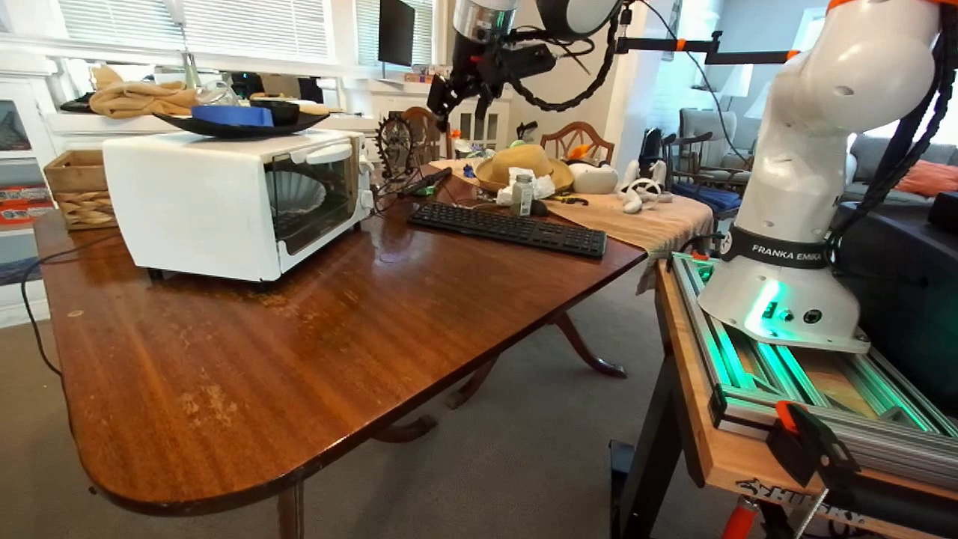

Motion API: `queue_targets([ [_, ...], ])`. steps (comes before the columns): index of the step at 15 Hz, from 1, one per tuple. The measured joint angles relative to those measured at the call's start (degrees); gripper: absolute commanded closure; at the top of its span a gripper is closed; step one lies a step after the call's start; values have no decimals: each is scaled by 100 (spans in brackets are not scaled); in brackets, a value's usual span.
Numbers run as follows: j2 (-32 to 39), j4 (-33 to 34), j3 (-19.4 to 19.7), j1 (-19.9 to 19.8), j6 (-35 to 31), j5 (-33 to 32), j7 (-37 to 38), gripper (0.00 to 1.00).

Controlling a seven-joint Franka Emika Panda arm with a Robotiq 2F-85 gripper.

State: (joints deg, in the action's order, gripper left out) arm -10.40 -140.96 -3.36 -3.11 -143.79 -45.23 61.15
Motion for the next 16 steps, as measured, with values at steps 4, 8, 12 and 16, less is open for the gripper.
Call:
queue_targets([
  [4,-62,-328,-461,186,-163,-28,1802,0],
  [8,-181,-455,-735,222,-244,-315,3454,0],
  [12,-160,-376,-920,7,-233,-915,5034,0],
  [16,-57,-243,-808,6,-212,-1174,5338,0],
])
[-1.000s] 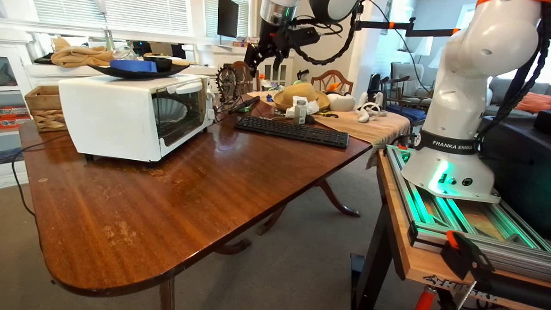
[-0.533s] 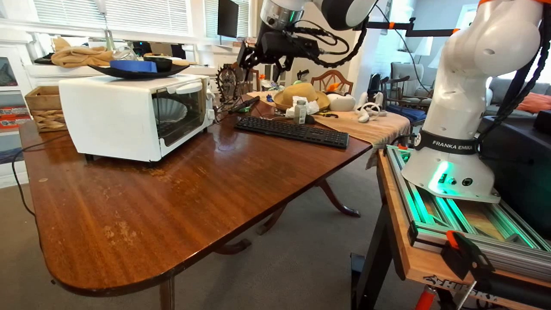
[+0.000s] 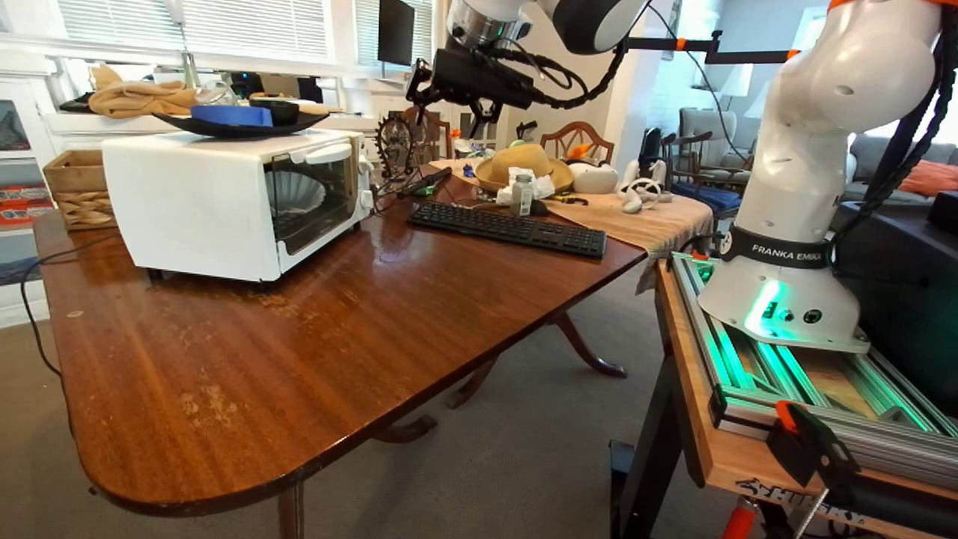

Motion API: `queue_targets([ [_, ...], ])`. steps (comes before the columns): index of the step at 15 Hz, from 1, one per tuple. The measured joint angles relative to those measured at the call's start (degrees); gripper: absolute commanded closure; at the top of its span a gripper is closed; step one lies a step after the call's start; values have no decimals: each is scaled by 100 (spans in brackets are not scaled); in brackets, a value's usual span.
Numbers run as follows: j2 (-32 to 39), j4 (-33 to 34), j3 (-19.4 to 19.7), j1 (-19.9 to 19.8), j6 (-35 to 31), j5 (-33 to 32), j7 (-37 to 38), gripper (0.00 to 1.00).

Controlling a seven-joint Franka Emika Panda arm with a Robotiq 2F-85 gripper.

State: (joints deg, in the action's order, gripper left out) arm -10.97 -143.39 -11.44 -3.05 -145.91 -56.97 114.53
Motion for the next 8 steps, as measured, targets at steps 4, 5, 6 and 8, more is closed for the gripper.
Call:
queue_targets([
  [4,0,46,118,91,0,214,193,0],
  [5,13,103,160,93,0,379,276,0],
  [6,34,174,192,95,0,557,355,0],
  [8,124,350,208,117,0,934,529,0],
])
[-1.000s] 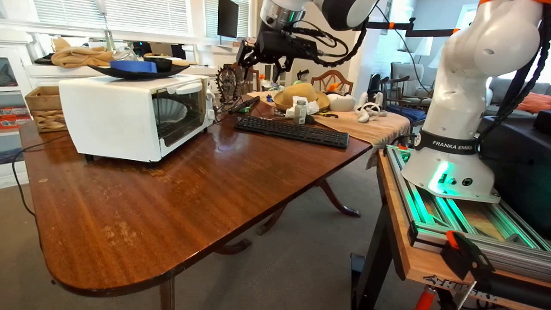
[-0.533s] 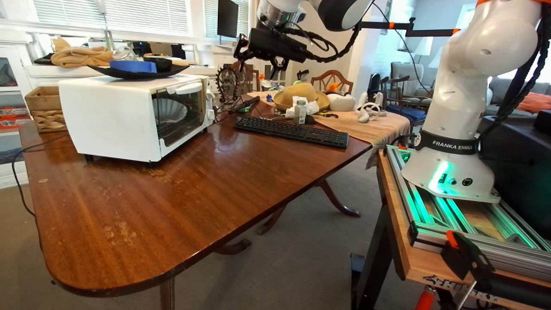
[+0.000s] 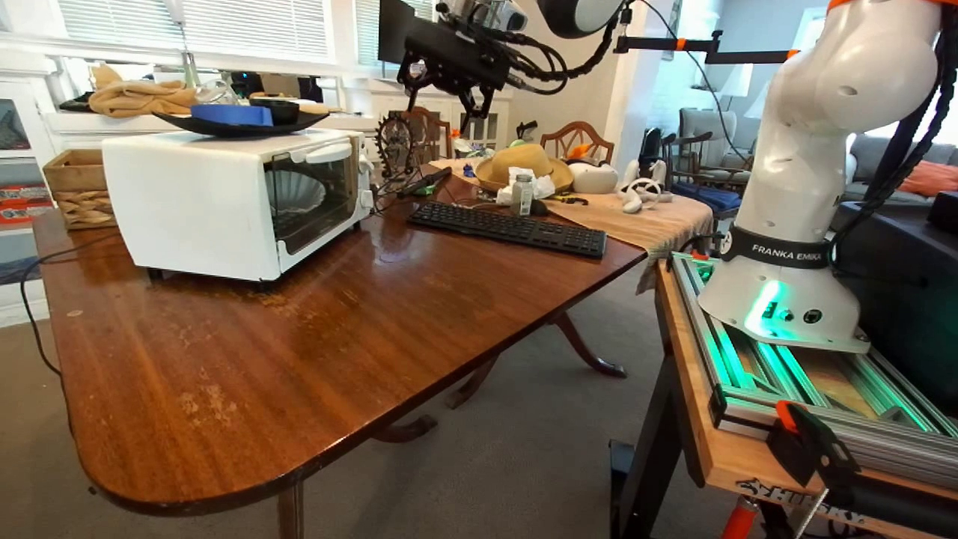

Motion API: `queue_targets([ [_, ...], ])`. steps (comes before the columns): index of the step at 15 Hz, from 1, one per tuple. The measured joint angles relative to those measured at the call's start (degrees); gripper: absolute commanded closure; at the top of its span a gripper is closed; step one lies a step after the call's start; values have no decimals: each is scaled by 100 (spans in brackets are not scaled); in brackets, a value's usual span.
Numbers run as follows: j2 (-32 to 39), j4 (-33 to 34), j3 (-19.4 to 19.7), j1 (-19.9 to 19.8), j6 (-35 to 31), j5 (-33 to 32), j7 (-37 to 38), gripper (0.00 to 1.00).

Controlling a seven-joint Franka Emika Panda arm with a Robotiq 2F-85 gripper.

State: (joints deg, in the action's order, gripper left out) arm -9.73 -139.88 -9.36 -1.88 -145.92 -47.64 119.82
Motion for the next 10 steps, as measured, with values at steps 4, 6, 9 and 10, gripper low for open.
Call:
queue_targets([
  [4,405,478,0,118,0,855,306,0],
  [6,674,750,27,153,-16,1400,315,0],
  [9,1131,1177,181,164,-109,2246,108,0],
  [10,1288,1326,235,172,-126,2511,-14,0],
])
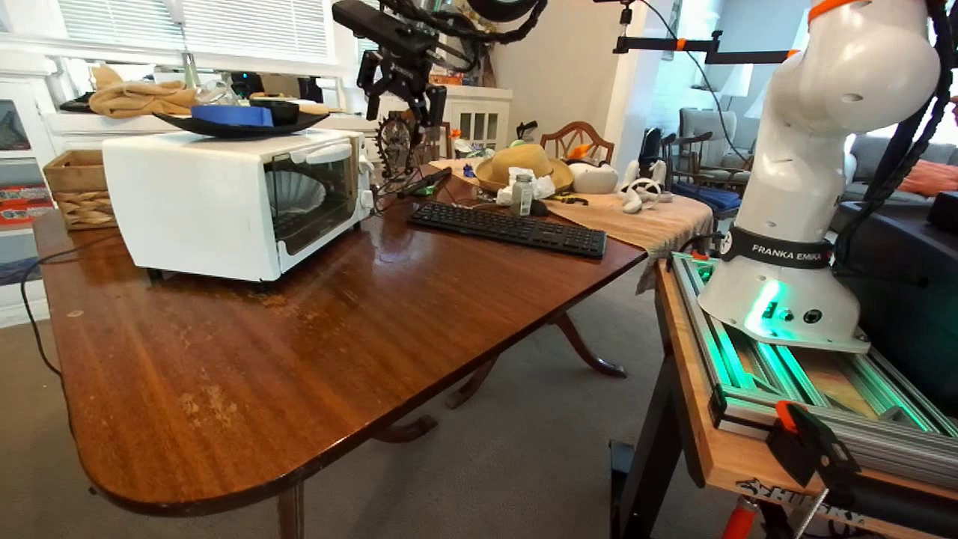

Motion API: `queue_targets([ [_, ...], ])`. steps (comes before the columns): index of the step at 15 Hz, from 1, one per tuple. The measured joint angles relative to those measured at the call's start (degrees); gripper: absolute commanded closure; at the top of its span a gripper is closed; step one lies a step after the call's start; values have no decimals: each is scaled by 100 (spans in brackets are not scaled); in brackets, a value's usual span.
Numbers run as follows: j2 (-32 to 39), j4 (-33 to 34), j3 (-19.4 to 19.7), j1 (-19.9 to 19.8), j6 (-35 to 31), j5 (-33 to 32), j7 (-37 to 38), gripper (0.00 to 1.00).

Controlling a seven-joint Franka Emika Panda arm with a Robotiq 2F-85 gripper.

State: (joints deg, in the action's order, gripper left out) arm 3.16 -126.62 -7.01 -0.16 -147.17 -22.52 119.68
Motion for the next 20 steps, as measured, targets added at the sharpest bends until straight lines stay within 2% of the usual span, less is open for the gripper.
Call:
queue_targets([
  [3,375,370,102,78,-2,515,-223,0],
  [12,1003,980,256,296,-7,1370,-906,0],
  [20,1143,976,382,435,-209,1543,-1130,0],
])
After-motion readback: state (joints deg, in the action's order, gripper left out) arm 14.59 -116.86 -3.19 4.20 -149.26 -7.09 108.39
